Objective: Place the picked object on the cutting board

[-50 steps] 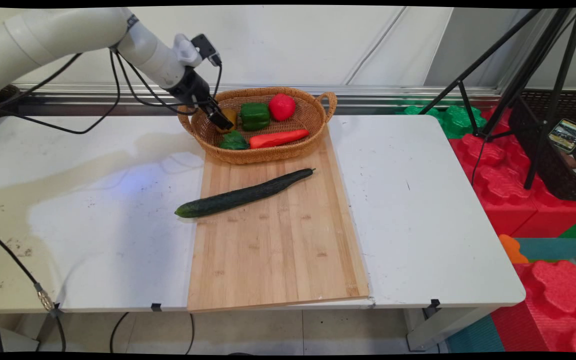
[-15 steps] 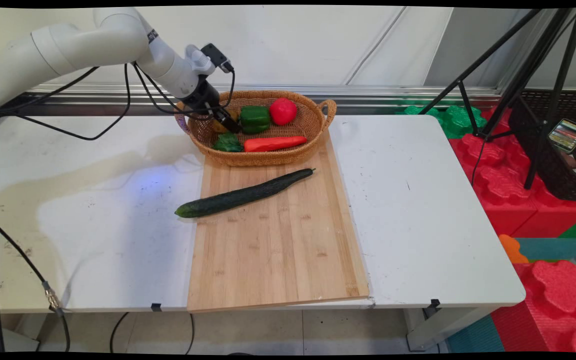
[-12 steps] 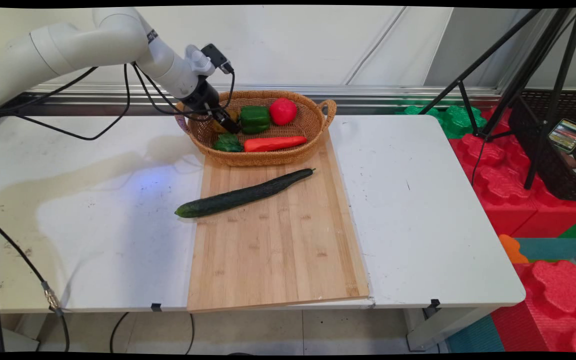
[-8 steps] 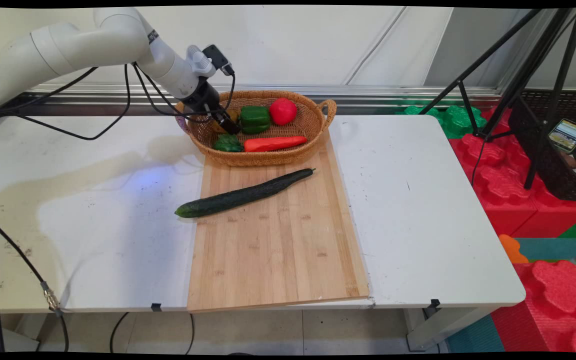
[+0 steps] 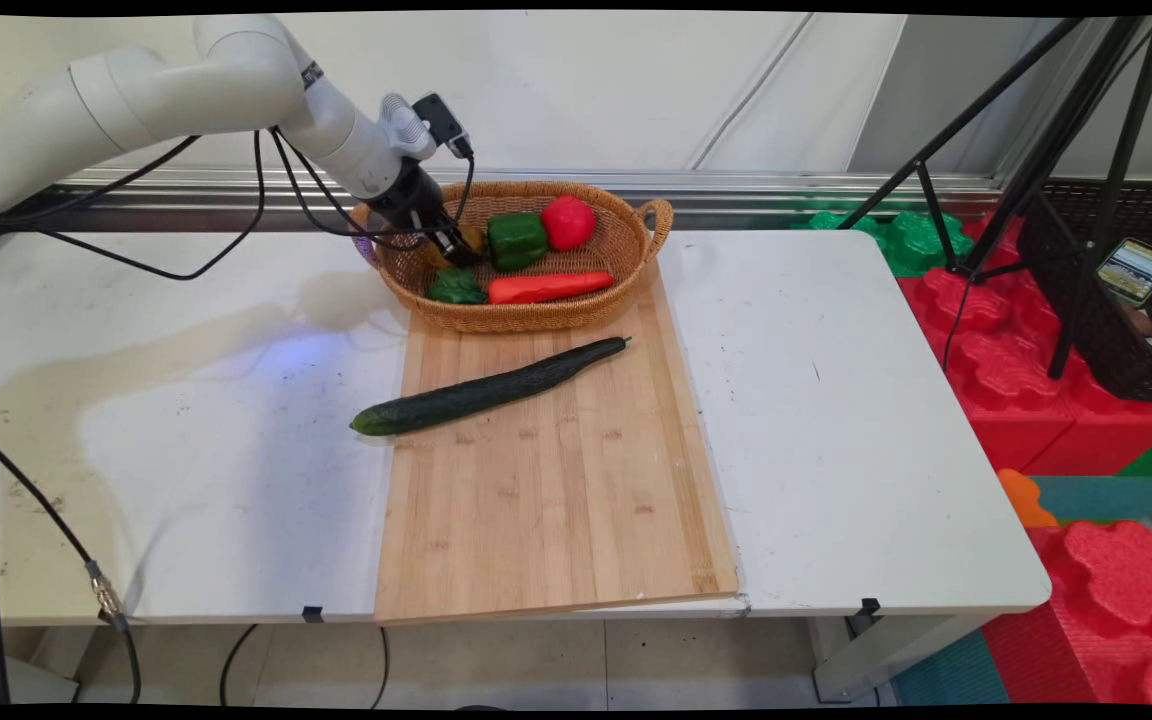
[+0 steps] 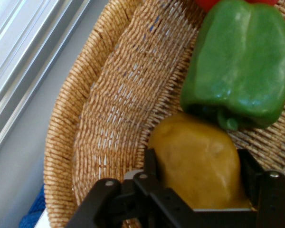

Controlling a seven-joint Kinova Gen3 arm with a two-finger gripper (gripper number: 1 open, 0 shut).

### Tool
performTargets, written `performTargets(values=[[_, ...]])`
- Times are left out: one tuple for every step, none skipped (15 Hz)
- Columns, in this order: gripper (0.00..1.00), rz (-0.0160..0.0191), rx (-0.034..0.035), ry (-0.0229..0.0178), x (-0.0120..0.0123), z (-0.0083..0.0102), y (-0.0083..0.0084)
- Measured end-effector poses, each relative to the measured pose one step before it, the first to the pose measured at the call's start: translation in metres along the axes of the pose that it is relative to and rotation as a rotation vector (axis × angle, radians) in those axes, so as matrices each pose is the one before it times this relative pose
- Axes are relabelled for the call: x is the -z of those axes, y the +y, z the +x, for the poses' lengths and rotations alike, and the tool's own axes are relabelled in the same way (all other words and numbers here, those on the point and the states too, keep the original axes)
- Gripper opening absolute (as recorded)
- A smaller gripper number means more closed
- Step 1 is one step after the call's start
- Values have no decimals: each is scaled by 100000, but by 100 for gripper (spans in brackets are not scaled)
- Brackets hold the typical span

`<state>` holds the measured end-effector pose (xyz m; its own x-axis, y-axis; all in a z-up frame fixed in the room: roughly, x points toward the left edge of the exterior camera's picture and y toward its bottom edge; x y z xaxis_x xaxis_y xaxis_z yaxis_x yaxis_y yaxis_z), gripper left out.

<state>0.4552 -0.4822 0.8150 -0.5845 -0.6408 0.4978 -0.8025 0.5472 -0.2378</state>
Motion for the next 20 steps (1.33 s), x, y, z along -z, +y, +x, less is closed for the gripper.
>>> performTargets(values=[[0,22,-500,-77,-26,-4,16],[0,47,-578,-94,-4,-24,26],[0,14,-490,9,-9,26,20],[0,70,-122,88,44,25,-1],[0,64,129,138,63,26,-7],[0,158,572,422,193,35,-55],[0,121,481,383,180,41,-56],[0,65,905,975,470,146,-103],[0,-16,791,1078,621,102,-111],[0,-103,410,890,521,110,-72],[0,-119,47,661,410,100,-47],[0,-118,38,794,528,108,-67],[0,-231,-214,1220,826,172,-85],[0,-182,-149,697,491,93,-55],[0,-380,-331,1242,881,167,-92],[0,-424,-370,970,670,136,-53],[0,-623,-546,1364,943,182,-78],[0,-572,-422,975,681,100,-40],[0,-1104,-687,1544,1098,187,-53],[0,-765,-396,930,671,101,-15]])
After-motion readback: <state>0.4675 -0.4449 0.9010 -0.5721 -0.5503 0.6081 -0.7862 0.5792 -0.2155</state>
